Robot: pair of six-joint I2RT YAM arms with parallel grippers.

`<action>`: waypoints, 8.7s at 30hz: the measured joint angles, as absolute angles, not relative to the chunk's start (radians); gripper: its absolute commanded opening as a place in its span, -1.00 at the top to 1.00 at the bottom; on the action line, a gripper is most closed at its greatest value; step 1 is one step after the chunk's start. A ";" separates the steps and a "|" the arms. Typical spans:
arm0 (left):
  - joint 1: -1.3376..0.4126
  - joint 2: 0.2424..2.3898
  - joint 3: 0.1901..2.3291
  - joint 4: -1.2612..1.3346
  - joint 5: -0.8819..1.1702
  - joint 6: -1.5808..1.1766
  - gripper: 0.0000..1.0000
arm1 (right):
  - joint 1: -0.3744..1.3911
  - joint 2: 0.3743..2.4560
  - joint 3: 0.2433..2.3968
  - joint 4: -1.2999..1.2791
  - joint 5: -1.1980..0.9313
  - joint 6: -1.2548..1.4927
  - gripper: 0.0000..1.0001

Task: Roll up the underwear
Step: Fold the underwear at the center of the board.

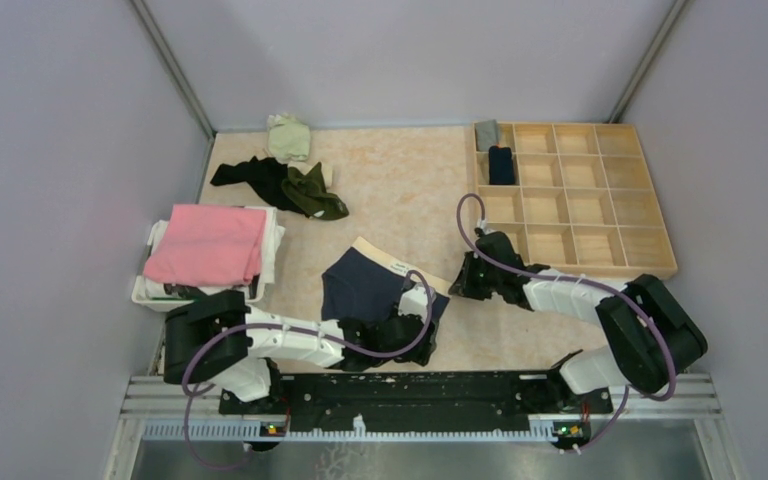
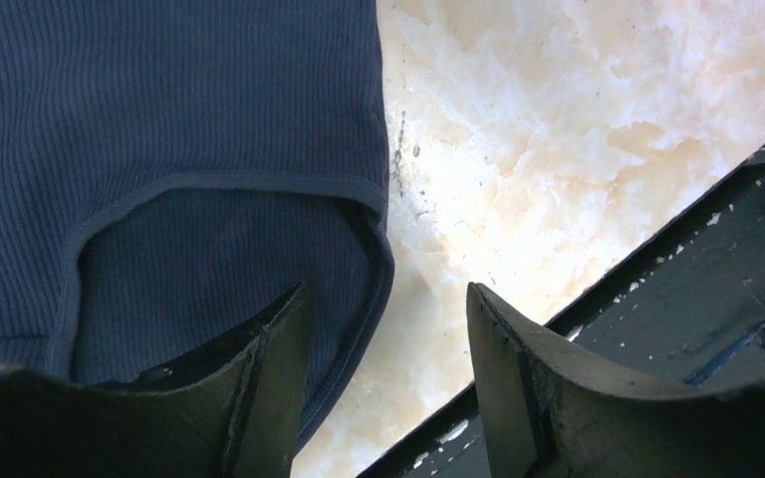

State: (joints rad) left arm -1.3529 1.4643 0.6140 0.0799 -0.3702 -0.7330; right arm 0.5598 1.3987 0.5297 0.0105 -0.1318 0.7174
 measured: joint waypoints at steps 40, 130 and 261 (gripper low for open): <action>-1.356 1.639 0.762 0.022 -0.468 -0.759 0.75 | 0.560 1.375 0.504 0.019 -0.129 0.707 1.00; -1.100 1.080 0.398 0.019 -0.488 -0.727 0.91 | 0.720 1.772 1.192 -0.389 -0.080 0.557 0.89; -0.669 1.347 0.414 0.247 0.120 -0.465 0.59 | 0.731 1.396 0.744 -0.255 -0.136 0.518 0.47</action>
State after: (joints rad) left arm -0.6693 1.3468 0.4141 0.2474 0.1204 -0.4648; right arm 0.7307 1.3960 0.7441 -0.2546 -0.1360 0.5179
